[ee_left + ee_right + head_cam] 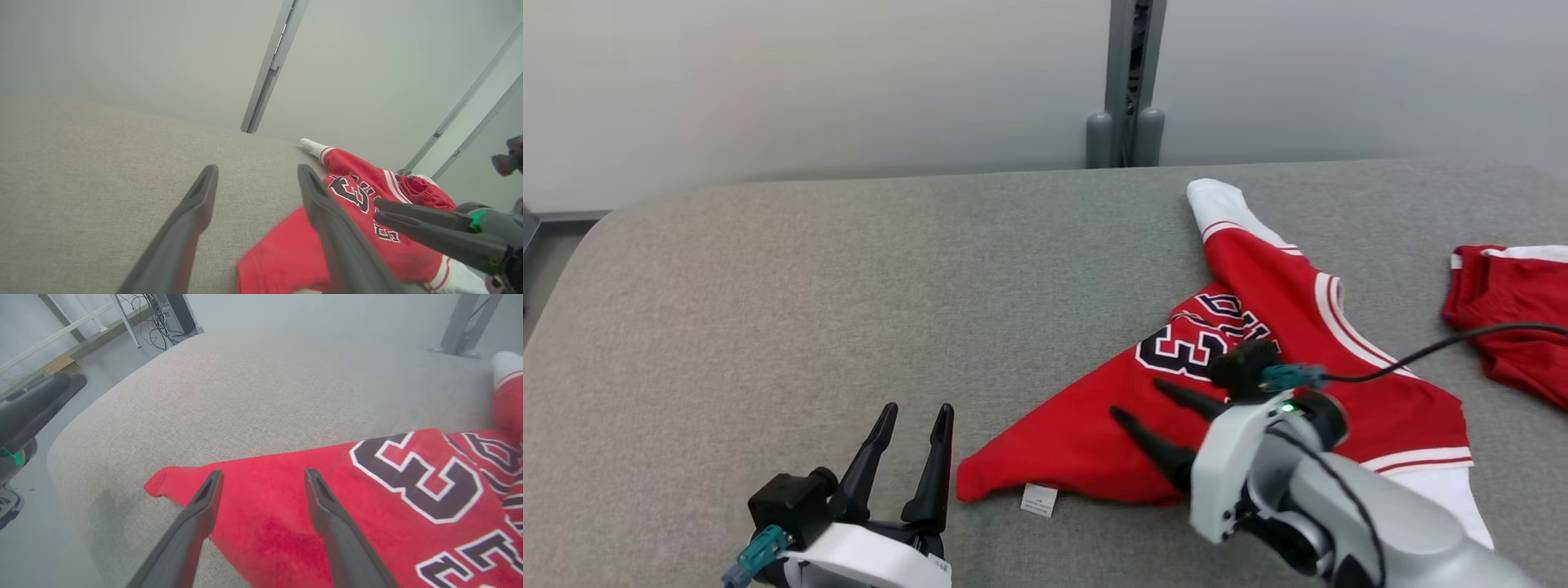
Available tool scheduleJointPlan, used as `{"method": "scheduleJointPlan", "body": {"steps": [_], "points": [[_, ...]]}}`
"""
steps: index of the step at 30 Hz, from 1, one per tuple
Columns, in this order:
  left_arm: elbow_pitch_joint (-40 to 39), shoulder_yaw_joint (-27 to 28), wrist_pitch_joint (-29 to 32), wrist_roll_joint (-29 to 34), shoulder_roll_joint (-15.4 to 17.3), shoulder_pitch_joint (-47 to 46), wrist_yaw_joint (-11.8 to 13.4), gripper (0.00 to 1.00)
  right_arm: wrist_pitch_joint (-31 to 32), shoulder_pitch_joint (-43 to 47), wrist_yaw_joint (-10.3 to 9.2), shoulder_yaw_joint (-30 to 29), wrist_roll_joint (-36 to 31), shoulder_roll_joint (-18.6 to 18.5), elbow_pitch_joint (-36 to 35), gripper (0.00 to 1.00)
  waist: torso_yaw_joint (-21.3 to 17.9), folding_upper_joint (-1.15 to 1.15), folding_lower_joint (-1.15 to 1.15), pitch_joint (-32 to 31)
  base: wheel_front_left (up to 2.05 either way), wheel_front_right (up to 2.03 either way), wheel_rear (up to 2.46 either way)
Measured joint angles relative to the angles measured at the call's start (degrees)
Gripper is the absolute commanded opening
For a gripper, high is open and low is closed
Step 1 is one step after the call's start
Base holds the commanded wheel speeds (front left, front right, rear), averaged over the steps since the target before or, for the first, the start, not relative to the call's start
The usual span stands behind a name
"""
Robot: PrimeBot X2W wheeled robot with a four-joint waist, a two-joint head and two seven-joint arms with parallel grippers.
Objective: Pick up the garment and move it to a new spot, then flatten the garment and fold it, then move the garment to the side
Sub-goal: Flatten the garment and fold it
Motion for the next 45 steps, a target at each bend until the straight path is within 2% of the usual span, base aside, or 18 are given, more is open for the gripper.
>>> {"method": "scheduleJointPlan", "body": {"steps": [3,8,12,16,20,22,26,30,35,45], "points": [[-0.1,0.1,0.0,0.0,0.0,0.5,0.0,1.0,-1.5,0.6,0.0,-3.4,-1.5,-2.7,-0.9,1.0,-1.1,0.0,0.0,-0.8,0.0,0.0,0.0],[-0.1,0.5,0.0,0.1,0.0,1.3,0.2,1.0,-6.7,2.2,0.0,-12.6,-5.5,-6.0,-1.9,1.0,-2.6,0.0,0.0,-1.6,0.0,0.0,0.0],[0.0,0.7,0.0,0.3,0.0,1.6,0.2,1.0,-11.0,4.8,0.0,-21.7,-12.6,-8.0,-2.1,1.0,-3.6,0.0,0.0,-1.8,0.0,0.0,0.0],[0.5,0.6,0.0,0.3,0.0,2.0,0.2,1.0,-12.4,10.7,0.0,-32.6,-19.8,-7.0,-2.6,1.0,-4.4,0.0,0.0,-1.7,0.0,0.0,0.0],[1.5,0.4,0.0,0.3,0.0,2.4,0.2,1.0,-12.7,17.4,0.0,-43.0,-25.2,-3.4,-4.6,1.0,-4.8,0.0,0.0,-1.5,0.0,0.0,0.0],[1.9,0.3,0.0,0.3,0.0,2.4,0.2,1.0,-12.7,20.3,0.0,-46.0,-27.6,-1.4,-5.8,1.0,-4.9,0.0,0.0,-1.3,0.0,0.0,0.0],[2.1,0.4,0.0,0.3,0.0,2.4,0.2,1.0,-12.4,23.7,0.0,-49.0,-31.2,1.7,-8.6,1.0,-5.1,0.0,0.0,-1.1,0.0,0.0,0.0],[2.3,0.5,0.0,0.4,0.0,2.3,0.2,1.0,-10.8,24.8,0.0,-50.9,-33.5,3.2,-11.4,1.0,-5.0,0.0,0.0,-1.0,0.0,0.0,0.0],[2.8,0.3,0.0,0.6,0.0,2.1,0.1,1.0,-9.2,25.8,0.0,-52.5,-34.8,4.1,-14.1,1.0,-4.8,0.0,0.0,-0.8,0.0,0.0,0.0],[11.7,-4.9,0.0,-0.4,0.0,1.7,-0.7,1.0,-8.0,28.0,0.0,-54.7,-36.2,5.4,-15.6,1.0,-4.5,0.0,0.0,0.4,0.0,0.0,0.0]]}}
